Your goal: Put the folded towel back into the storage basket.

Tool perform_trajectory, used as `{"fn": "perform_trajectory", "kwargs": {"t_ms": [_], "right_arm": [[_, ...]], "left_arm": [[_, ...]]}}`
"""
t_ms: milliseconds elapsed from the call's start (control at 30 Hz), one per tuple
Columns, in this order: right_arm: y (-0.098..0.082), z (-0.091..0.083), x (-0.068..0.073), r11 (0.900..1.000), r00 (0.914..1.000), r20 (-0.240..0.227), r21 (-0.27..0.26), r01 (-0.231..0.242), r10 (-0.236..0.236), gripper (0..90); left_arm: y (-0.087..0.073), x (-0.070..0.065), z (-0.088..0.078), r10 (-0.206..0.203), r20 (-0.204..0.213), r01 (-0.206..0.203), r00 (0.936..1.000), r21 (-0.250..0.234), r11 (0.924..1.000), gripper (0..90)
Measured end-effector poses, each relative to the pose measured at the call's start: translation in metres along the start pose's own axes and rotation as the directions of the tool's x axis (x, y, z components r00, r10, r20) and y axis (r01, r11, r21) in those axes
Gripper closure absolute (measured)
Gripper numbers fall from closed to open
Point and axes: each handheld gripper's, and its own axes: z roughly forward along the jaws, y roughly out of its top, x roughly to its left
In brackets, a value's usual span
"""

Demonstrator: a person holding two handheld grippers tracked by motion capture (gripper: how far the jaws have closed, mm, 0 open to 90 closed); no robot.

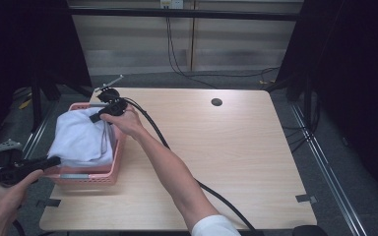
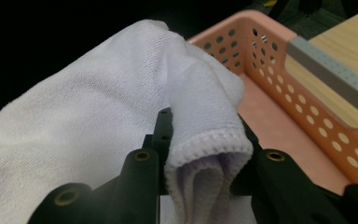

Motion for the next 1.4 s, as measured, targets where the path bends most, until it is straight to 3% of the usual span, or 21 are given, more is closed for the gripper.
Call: {"fn": "perform_trajectory", "kwargs": {"t_ms": [67,167,233,367,500,567,667,800,900,1000,1133,1233,1300,1367,1400], "right_arm": [[-0.006,0.005,-0.002,1.000,0.9989,0.045,0.000,0.016,-0.016,50.4],[-0.010,0.002,-0.007,0.999,0.9994,0.035,-0.041,0.004,-0.002,40.4],[-0.009,-0.006,-0.008,0.997,0.9994,0.034,-0.077,0.001,0.001,38.9],[-0.007,-0.024,-0.008,0.994,1.0000,-0.004,-0.113,-0.003,0.002,36.8],[-0.015,-0.046,-0.009,0.988,0.9996,-0.028,-0.153,-0.001,-0.003,36.7],[-0.023,-0.059,-0.011,0.989,0.9994,-0.034,-0.149,0.002,-0.007,36.7],[-0.044,-0.085,-0.017,0.983,0.9988,-0.049,-0.182,-0.016,0.007,37.5],[-0.072,-0.115,-0.021,0.981,0.9996,-0.027,-0.194,-0.013,0.008,37.7],[-0.091,-0.141,-0.024,0.976,1.0000,0.000,-0.215,-0.008,0.008,38.6],[-0.112,-0.165,-0.026,0.974,0.9997,0.023,-0.225,0.004,0.001,40.1],[-0.139,-0.192,-0.029,0.976,0.9985,0.055,-0.217,0.016,-0.004,41.4],[-0.163,-0.213,-0.031,0.966,0.9984,0.053,-0.258,-0.006,0.020,42.7],[-0.178,-0.225,-0.030,0.964,0.9968,0.075,-0.265,-0.006,0.027,42.7],[-0.193,-0.238,-0.026,0.963,0.9957,0.089,-0.268,-0.003,0.027,42.9],[-0.198,-0.242,-0.024,0.964,0.9950,0.095,-0.265,-0.006,0.032,43.1]], "left_arm": [[-0.001,-0.002,0.004,0.022,0.001,-0.022,0.9998,0.018,0.9996,65.5],[-0.002,-0.006,0.005,0.028,-0.013,-0.028,0.9995,0.021,0.9994,53.0],[0.000,-0.009,0.004,0.033,-0.022,-0.033,0.9992,0.011,0.9994,44.2],[0.006,-0.019,0.000,0.043,-0.042,-0.044,0.9982,-0.022,0.9988,37.5],[0.011,-0.034,0.002,0.062,-0.005,-0.063,0.9980,-0.044,0.9971,37.1],[0.011,-0.044,0.005,0.067,0.019,-0.066,0.9976,-0.061,0.9960,37.7],[0.010,-0.058,0.012,0.089,0.053,-0.085,0.9946,-0.077,0.9934,40.2],[0.011,-0.080,0.027,0.100,0.079,-0.093,0.9918,-0.085,0.9920,41.6],[0.012,-0.101,0.040,0.129,0.103,-0.122,0.9863,-0.072,0.9899,40.6],[0.011,-0.122,0.051,0.149,0.137,-0.136,0.9793,-0.098,0.9858,43.6],[0.010,-0.148,0.062,0.181,0.194,-0.161,0.9643,-0.114,0.9804,45.1],[0.008,-0.169,0.071,0.233,0.211,-0.210,0.9494,-0.124,0.9698,49.6],[0.003,-0.181,0.078,0.238,0.217,-0.215,0.9468,-0.125,0.9687,49.0],[-0.004,-0.192,0.088,0.231,0.218,-0.204,0.9482,-0.140,0.9689,48.0],[-0.009,-0.197,0.093,0.228,0.203,-0.198,0.9522,-0.158,0.9673,46.9]]}}
